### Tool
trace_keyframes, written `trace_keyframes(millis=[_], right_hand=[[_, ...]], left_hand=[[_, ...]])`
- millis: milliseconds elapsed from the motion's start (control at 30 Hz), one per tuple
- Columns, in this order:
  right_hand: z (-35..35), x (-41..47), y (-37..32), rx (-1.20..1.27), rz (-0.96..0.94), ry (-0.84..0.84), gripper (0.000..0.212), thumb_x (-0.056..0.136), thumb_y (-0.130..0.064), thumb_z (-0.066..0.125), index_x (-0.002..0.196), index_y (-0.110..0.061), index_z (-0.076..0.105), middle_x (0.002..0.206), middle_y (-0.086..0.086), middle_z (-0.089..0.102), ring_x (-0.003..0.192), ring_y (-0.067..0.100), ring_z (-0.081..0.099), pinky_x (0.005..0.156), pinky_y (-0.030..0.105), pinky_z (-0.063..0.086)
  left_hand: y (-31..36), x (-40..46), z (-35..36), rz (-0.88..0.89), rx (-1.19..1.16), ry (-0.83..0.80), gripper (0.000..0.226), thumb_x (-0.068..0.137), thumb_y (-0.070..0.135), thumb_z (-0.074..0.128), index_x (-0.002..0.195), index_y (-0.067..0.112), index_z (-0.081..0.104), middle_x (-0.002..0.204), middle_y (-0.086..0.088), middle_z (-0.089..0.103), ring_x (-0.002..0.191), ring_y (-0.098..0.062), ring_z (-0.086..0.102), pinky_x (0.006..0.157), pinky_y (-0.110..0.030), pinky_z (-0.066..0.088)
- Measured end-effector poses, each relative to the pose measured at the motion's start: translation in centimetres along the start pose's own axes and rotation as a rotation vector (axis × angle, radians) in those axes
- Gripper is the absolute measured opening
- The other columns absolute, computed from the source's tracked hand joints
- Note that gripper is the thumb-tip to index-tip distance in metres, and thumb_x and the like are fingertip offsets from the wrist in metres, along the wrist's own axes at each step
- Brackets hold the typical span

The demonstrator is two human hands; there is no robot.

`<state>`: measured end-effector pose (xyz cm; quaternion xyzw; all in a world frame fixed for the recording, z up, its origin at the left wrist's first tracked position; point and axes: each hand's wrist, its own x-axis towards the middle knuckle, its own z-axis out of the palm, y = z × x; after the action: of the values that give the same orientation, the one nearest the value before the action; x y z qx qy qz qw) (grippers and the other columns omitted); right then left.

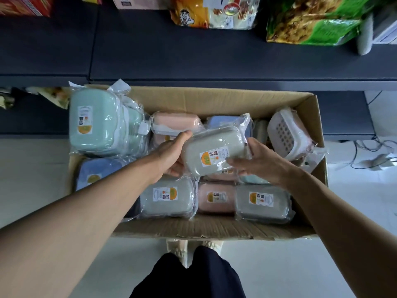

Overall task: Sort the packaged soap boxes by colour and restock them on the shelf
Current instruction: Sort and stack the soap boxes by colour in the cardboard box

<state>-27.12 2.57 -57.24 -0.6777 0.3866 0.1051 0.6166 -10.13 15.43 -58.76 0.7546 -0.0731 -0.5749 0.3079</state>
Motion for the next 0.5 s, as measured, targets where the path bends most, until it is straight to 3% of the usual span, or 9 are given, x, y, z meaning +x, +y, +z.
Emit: trace_keyframes(millis=[67,167,300,400,500], right_hand=[[0.6,0.0,0.3,0.145,0.073,-0.034,0.037,0.083,-0.031,0.067,0.099,-0.002,0.05,0.102,0.015,0.062,0.091,0.024,0.063,0.077,0.041,0.057],[2.4,-0.1,0.9,0.095,0.072,-0.159,0.068,0.075,-0.06,0.064,0.111,-0.001,0.058,0.107,0.013,0.068,0.089,0.025,0.069,0.072,0.04,0.058],[7.5,-0.5,1.6,-0.05,0.067,-0.29,0.043,0.082,-0.058,0.057,0.095,-0.018,0.067,0.091,0.014,0.072,0.066,0.016,0.068,0.065,0.037,0.059],[10.5,-0.7,2.1,-0.364,0.073,-0.226,0.047,0.084,-0.062,0.054,0.09,-0.016,0.063,0.085,0.012,0.071,0.066,0.018,0.066,0.058,0.031,0.054],[9.6,-1.5,2.4,-0.454,0.087,-0.24,0.044,0.086,-0.049,0.061,0.094,-0.005,0.063,0.09,0.009,0.068,0.072,0.017,0.059,0.058,0.022,0.044]], left_hand=[[-0.2,-0.4,-0.3,0.018,0.057,0.029,0.044,0.096,0.055,0.034,0.084,0.022,0.06,0.074,-0.007,0.065,0.068,-0.022,0.062,0.078,-0.034,0.049],[-1.0,-0.6,-1.4,0.108,0.311,0.143,0.03,0.097,0.041,0.041,0.101,0.023,0.066,0.103,-0.008,0.068,0.094,-0.025,0.062,0.083,-0.032,0.047],[-1.6,-2.1,-2.4,0.171,0.791,0.274,0.021,0.091,0.037,0.052,0.096,0.022,0.065,0.103,0.002,0.066,0.097,-0.021,0.058,0.075,-0.03,0.043],[-2.5,-2.5,-1.7,0.207,0.82,0.097,0.033,0.092,0.049,0.049,0.114,0.026,0.058,0.118,0.005,0.061,0.103,-0.016,0.055,0.081,-0.029,0.043],[-3.5,-2.5,-0.5,0.155,0.94,-0.056,0.037,0.092,0.049,0.048,0.121,0.026,0.05,0.118,-0.001,0.061,0.089,-0.017,0.052,0.068,-0.027,0.037]])
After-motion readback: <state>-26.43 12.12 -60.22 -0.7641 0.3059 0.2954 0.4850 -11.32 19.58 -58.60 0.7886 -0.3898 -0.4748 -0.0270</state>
